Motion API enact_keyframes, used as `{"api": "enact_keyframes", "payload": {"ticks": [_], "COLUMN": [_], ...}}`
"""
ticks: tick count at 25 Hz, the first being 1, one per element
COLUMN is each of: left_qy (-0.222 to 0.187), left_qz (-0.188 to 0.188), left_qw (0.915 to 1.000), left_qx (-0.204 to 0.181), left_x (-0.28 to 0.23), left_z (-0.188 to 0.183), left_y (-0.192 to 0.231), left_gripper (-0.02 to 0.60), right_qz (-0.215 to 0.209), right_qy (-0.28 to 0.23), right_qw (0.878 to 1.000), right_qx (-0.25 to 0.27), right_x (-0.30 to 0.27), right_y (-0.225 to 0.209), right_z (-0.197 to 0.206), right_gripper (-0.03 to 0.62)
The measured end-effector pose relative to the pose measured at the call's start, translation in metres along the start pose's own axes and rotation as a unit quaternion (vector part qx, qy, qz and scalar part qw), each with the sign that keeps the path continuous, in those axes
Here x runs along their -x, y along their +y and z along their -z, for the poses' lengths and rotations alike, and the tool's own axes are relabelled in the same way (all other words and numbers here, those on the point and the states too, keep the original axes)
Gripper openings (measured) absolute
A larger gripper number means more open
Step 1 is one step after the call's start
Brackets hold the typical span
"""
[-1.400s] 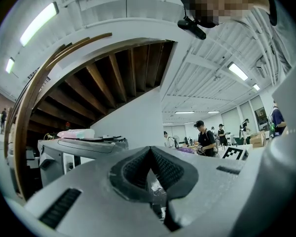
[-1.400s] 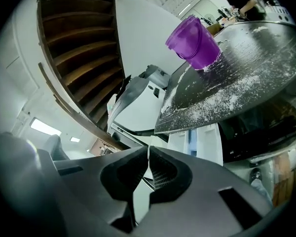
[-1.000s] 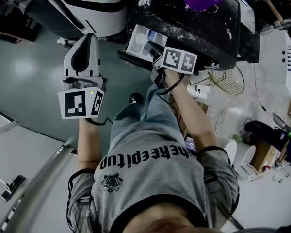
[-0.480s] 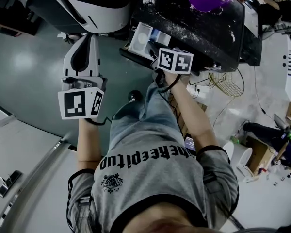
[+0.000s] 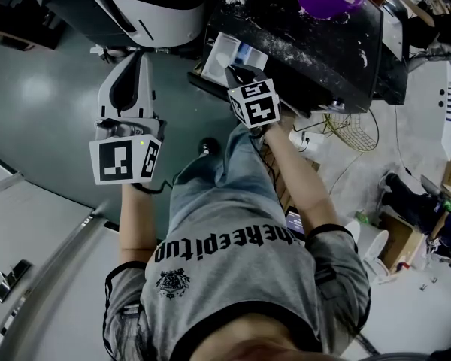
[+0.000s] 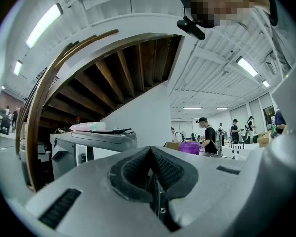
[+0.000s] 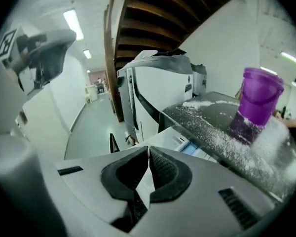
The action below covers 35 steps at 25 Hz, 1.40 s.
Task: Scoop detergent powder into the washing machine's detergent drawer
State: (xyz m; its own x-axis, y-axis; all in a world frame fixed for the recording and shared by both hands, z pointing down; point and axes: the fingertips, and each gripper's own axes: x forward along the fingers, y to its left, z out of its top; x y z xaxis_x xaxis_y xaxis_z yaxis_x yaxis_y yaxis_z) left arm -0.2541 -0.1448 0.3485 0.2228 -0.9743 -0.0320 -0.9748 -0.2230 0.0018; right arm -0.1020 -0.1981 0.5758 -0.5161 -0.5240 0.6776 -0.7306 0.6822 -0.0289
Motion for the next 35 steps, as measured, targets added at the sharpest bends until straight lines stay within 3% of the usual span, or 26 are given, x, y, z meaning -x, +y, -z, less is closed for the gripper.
{"api": "enact_keyframes", "payload": {"ticks": [3, 8, 15, 20, 27, 35], "left_qy": [0.0, 0.001, 0.003, 0.003, 0.004, 0.001], "left_qz": [0.0, 0.0, 0.0, -0.002, -0.003, -0.003], "left_qw": [1.0, 1.0, 1.0, 1.0, 1.0, 1.0], "left_qx": [0.001, 0.002, 0.003, 0.003, 0.005, 0.005], "left_x": [0.0, 0.003, 0.003, 0.005, 0.007, 0.008], "left_z": [0.001, 0.002, 0.002, 0.004, 0.005, 0.002], "left_y": [0.001, 0.002, 0.0, 0.001, 0.002, 0.0], "left_gripper": [0.003, 0.003, 0.003, 0.003, 0.003, 0.003], "right_qz": [0.011, 0.022, 0.037, 0.046, 0.06, 0.064], "right_qy": [0.007, 0.016, 0.02, 0.023, 0.031, 0.029], "right_qw": [0.997, 0.988, 0.957, 0.944, 0.912, 0.911], "right_qx": [0.075, 0.155, 0.287, 0.327, 0.404, 0.406], "right_x": [-0.002, -0.003, -0.004, -0.006, -0.007, -0.003], "right_y": [0.007, 0.015, 0.024, 0.027, 0.031, 0.029], "right_z": [0.002, 0.007, 0.012, 0.017, 0.021, 0.02], "right_gripper": [0.006, 0.006, 0.006, 0.006, 0.006, 0.006]}}
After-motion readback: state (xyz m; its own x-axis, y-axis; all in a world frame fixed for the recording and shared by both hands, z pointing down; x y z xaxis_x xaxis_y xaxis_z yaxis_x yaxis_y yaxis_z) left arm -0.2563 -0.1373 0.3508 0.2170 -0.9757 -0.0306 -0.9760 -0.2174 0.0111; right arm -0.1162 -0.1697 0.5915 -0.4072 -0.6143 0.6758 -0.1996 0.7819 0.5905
